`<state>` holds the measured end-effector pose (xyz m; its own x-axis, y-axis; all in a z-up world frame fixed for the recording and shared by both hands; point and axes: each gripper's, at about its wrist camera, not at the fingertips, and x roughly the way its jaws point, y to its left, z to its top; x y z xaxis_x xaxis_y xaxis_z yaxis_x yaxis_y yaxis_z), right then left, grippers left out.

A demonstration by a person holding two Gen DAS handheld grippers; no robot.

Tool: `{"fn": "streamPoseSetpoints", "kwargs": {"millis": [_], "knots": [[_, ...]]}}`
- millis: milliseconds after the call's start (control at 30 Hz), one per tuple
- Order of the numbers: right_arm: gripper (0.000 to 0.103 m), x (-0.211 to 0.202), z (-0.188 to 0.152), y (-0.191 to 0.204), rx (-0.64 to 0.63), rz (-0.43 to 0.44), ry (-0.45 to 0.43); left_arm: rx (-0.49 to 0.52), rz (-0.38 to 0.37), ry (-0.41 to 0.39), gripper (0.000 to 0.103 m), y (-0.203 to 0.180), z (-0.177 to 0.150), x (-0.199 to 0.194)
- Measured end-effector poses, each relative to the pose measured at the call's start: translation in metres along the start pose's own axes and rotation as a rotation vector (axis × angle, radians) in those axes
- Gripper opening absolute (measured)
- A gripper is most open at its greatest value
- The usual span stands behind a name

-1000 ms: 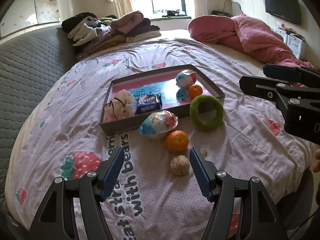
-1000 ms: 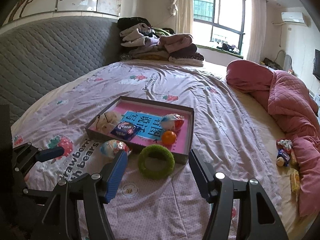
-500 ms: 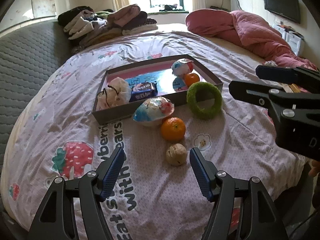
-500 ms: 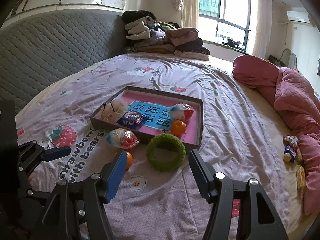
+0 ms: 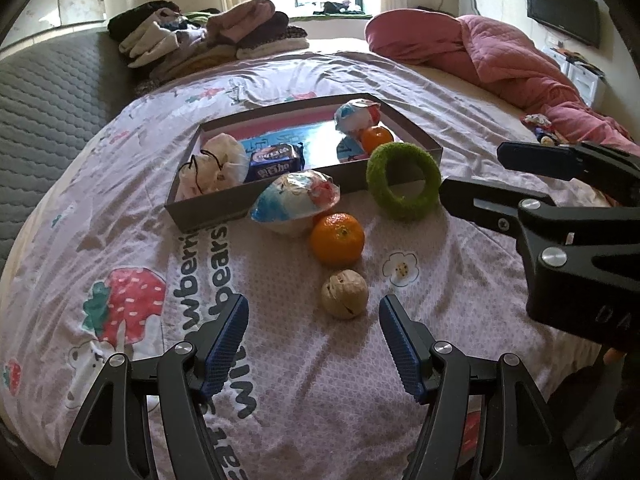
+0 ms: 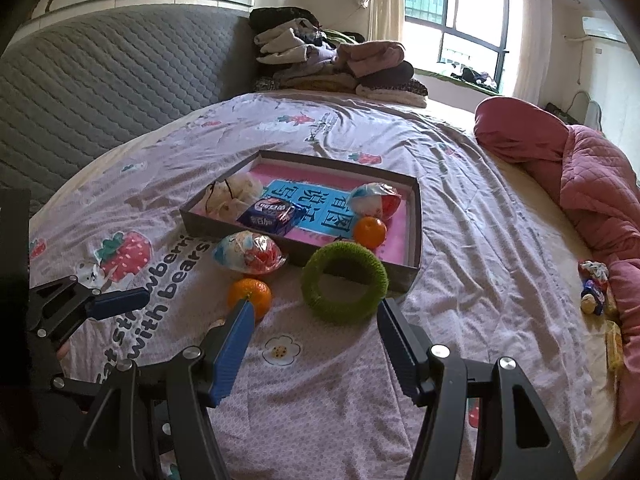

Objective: Organize objects
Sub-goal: 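Withdraw both tools from the tray toward the walnut and green fuzzy ring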

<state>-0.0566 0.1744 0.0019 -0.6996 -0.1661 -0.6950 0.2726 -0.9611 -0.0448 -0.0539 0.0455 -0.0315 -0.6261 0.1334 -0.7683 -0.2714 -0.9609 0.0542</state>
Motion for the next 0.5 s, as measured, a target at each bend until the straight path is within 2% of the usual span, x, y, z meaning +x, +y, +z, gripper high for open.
{"fn": "streamPoseSetpoints", "kwargs": {"millis": [500], "knots": [[0.063, 0.02, -0.007, 0.0, 0.005, 0.008, 0.034, -0.02, -0.042, 0.005, 0.069, 0.002, -0.005, 0.016]]}}
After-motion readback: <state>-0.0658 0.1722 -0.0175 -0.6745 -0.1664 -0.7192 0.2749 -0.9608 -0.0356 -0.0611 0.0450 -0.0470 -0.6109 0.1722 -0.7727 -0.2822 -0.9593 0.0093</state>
